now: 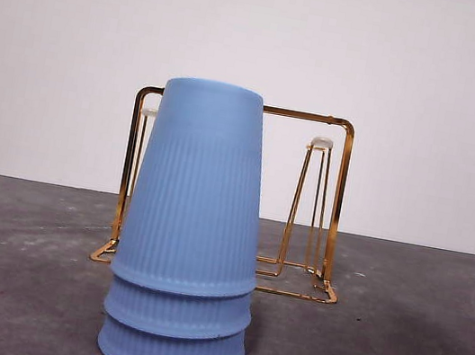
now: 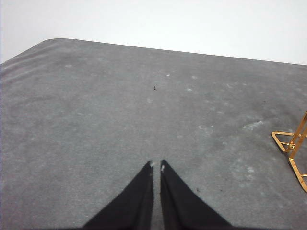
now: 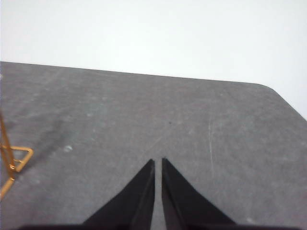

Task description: The left arm pick up the left cup on cup holder and place it on desk, then the right arm insert the right cup into the first cup, and then the left arm insert the mid cup into the first cup

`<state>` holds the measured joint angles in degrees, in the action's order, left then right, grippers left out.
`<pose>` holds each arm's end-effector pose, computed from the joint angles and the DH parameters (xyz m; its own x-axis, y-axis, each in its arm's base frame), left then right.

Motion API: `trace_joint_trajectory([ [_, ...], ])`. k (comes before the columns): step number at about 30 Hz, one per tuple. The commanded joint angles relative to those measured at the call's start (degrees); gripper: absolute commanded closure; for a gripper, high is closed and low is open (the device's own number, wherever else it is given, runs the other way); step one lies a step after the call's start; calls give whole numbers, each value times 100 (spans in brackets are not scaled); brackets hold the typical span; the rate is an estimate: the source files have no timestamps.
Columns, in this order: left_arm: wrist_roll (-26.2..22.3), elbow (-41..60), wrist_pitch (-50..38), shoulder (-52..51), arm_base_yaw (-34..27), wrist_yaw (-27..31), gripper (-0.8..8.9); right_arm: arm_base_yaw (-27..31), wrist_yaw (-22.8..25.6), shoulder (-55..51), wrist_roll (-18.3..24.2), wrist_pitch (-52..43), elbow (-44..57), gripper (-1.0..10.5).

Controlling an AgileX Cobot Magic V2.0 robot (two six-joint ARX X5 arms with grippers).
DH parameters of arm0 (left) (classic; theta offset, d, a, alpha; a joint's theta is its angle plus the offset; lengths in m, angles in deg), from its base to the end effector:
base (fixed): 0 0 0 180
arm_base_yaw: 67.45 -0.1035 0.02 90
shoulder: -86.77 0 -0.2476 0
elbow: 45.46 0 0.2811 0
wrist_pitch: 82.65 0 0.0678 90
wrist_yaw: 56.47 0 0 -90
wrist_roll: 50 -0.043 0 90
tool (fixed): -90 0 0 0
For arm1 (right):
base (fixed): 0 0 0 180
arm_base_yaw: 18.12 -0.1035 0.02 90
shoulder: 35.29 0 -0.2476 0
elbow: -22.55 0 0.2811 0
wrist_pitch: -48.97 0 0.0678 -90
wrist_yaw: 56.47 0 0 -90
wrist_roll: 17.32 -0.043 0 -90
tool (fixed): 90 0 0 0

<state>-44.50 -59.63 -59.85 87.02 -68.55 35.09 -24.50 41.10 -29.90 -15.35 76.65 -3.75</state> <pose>0.1547 0.0041 0.1551 0.9869 0.0462 -0.1543 -0.0607 0.9940 -0.0905 0.1455 0.0106 0.2141 0.9929 -0.0215 -0.1169 0.0158 0.9986 -0.0497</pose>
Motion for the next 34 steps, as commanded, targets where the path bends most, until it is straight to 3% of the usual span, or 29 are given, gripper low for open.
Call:
trace_joint_trajectory([
  [1, -24, 114, 31, -7, -4, 15, 792, 146, -44, -186, 90, -352, 505, 927],
  [5, -24, 114, 31, -7, -4, 15, 792, 299, -72, -426, -39, -420, 960, 927],
  [9, -24, 114, 31, -7, -4, 13, 792, 435, -435, -518, -188, -520, 1338, 927],
  [18, -24, 114, 26, -7, -4, 15, 792, 496, -713, -518, -151, -518, 1333, 927],
  [34, -24, 114, 26, -7, -4, 15, 792, 501, -754, -518, -155, -636, 1333, 927],
])
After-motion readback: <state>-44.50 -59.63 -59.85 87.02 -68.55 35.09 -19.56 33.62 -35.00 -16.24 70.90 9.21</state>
